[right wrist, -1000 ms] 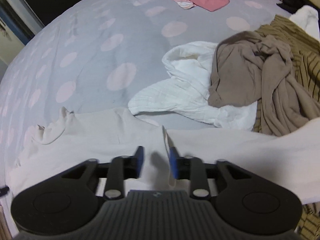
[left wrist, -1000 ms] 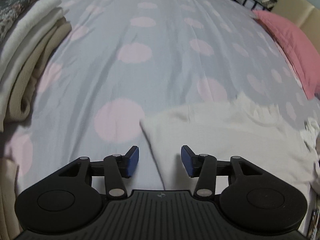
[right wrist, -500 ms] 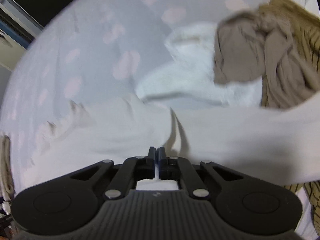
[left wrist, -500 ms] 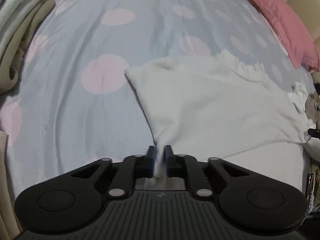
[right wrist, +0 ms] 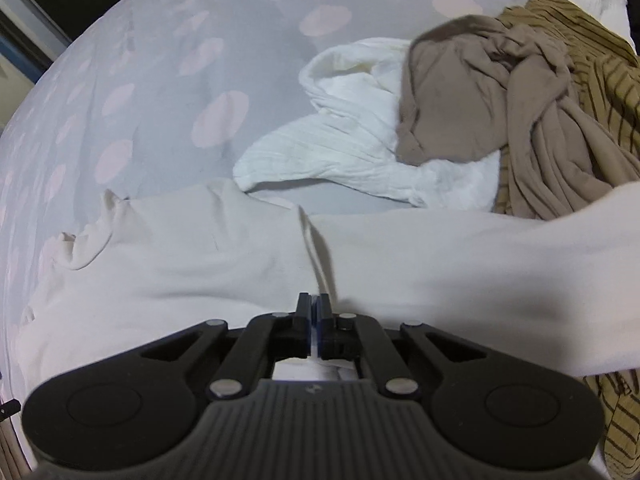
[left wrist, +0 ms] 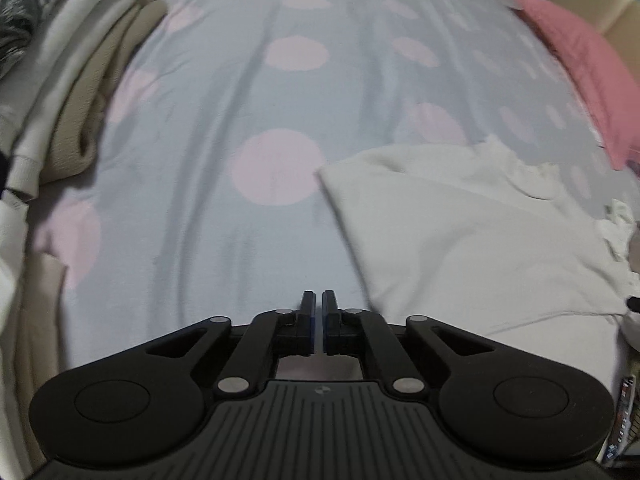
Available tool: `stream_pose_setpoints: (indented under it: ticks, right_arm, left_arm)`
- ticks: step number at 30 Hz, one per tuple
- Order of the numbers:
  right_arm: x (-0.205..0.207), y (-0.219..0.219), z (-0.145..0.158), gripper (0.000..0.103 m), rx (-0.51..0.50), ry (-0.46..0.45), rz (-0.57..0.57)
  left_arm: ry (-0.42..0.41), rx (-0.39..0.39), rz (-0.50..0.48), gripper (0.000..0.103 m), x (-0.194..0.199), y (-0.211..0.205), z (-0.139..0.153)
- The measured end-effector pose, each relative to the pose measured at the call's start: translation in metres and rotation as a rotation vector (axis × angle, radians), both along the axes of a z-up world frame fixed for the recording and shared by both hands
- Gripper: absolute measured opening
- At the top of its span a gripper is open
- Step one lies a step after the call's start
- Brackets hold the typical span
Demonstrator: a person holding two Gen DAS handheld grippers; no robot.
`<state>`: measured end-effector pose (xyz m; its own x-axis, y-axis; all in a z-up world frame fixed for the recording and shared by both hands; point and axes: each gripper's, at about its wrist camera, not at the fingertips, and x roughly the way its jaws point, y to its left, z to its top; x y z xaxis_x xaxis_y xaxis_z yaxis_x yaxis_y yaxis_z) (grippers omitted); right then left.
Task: Fold clothes
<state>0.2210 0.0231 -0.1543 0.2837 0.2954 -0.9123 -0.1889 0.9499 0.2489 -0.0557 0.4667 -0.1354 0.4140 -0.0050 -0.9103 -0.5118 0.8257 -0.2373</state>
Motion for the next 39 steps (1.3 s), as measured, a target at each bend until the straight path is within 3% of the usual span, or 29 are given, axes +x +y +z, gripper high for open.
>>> stream_pose_setpoints:
  ticks: [4, 7, 9, 10, 11, 12, 15, 18, 22, 26, 29, 31, 33, 37, 39]
  right_arm:
    - [-0.002, 0.004, 0.002, 0.006, 0.004, -0.003, 0.018]
    - [-0.003, 0.007, 0.003, 0.006, 0.006, -0.003, 0.029]
    - [-0.004, 0.008, 0.004, 0.006, 0.007, -0.004, 0.037]
    - [-0.004, 0.009, 0.004, 0.006, 0.008, -0.004, 0.040]
    - [-0.005, 0.010, 0.004, 0.006, 0.008, -0.004, 0.044]
    - [-0.005, 0.010, 0.005, 0.006, 0.010, -0.005, 0.046]
    - [-0.004, 0.008, 0.011, 0.006, 0.028, -0.015, 0.035]
    - [-0.003, 0.007, 0.012, 0.005, 0.027, -0.020, 0.034]
    - [-0.002, 0.007, -0.001, 0.004, -0.033, 0.000, 0.044]
    - [-0.003, 0.000, 0.006, 0.011, -0.027, -0.007, 0.045]
    - [-0.004, -0.007, 0.015, 0.023, -0.012, -0.021, 0.045]
    - [-0.007, -0.014, 0.028, 0.027, -0.008, -0.063, 0.047]
    - [-0.008, -0.023, 0.039, 0.027, -0.013, -0.101, 0.040]
    - [-0.009, -0.061, 0.060, 0.043, -0.004, -0.174, -0.045]
    - [-0.010, -0.082, 0.070, 0.044, 0.003, -0.210, -0.094]
  left_arm:
    - [-0.014, 0.011, -0.073, 0.041, 0.002, -0.017, 0.005]
    - [-0.007, 0.029, -0.122, 0.051, 0.006, -0.027, 0.002]
    - [0.021, 0.011, -0.113, 0.048, 0.009, -0.028, -0.011]
    - [0.034, -0.009, -0.104, 0.027, 0.010, -0.028, -0.016]
    - [0.034, -0.042, -0.092, 0.013, 0.010, -0.027, -0.021]
    - [0.022, -0.074, -0.074, 0.008, 0.010, -0.025, -0.021]
    - [-0.018, -0.064, -0.042, 0.007, 0.006, -0.021, -0.006]
    - [-0.015, -0.087, -0.007, 0.007, 0.000, -0.009, 0.003]
    - [0.042, -0.081, -0.005, 0.007, 0.005, -0.008, -0.015]
    - [0.065, -0.052, -0.027, 0.009, 0.011, -0.015, -0.018]
    - [0.070, -0.035, -0.041, 0.019, 0.013, -0.018, -0.014]
    - [0.044, -0.017, -0.041, 0.036, 0.012, -0.020, -0.006]
    - [0.011, 0.011, -0.037, 0.043, 0.011, -0.022, 0.003]
    - [-0.037, 0.055, -0.025, 0.044, 0.010, -0.025, 0.015]
    - [-0.048, 0.068, -0.018, 0.044, 0.010, -0.026, 0.018]
